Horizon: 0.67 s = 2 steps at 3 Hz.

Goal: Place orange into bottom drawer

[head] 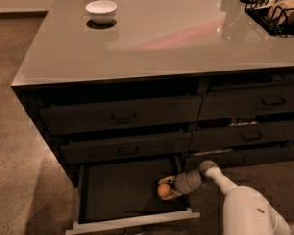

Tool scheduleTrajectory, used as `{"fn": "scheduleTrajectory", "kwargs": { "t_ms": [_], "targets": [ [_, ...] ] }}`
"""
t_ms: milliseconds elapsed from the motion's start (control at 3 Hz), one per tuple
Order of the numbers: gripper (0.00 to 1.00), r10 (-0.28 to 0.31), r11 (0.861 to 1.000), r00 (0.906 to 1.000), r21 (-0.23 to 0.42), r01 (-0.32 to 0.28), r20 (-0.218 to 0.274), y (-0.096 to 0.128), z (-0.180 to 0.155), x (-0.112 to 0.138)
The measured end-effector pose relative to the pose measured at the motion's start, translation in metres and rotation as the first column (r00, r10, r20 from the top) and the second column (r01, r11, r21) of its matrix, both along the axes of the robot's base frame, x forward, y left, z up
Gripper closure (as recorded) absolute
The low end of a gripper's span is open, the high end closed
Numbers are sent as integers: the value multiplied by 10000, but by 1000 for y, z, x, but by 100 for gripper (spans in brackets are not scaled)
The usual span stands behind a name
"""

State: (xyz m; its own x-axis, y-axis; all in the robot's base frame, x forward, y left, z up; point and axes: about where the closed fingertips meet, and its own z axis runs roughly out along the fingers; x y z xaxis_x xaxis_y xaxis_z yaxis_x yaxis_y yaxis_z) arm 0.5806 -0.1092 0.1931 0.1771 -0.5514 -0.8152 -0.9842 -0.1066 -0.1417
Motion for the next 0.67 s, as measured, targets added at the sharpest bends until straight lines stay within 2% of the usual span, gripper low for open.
{"fn": "scheduleTrajectory", "kwargs": {
  "t_ms": [333,667],
  "targets": [
    [100,336,9972,9952,-698,-272,920,9,-8,-7],
    [82,1046,9891,9916,-1118,-958,762,28,-21,-14]
  ]
}}
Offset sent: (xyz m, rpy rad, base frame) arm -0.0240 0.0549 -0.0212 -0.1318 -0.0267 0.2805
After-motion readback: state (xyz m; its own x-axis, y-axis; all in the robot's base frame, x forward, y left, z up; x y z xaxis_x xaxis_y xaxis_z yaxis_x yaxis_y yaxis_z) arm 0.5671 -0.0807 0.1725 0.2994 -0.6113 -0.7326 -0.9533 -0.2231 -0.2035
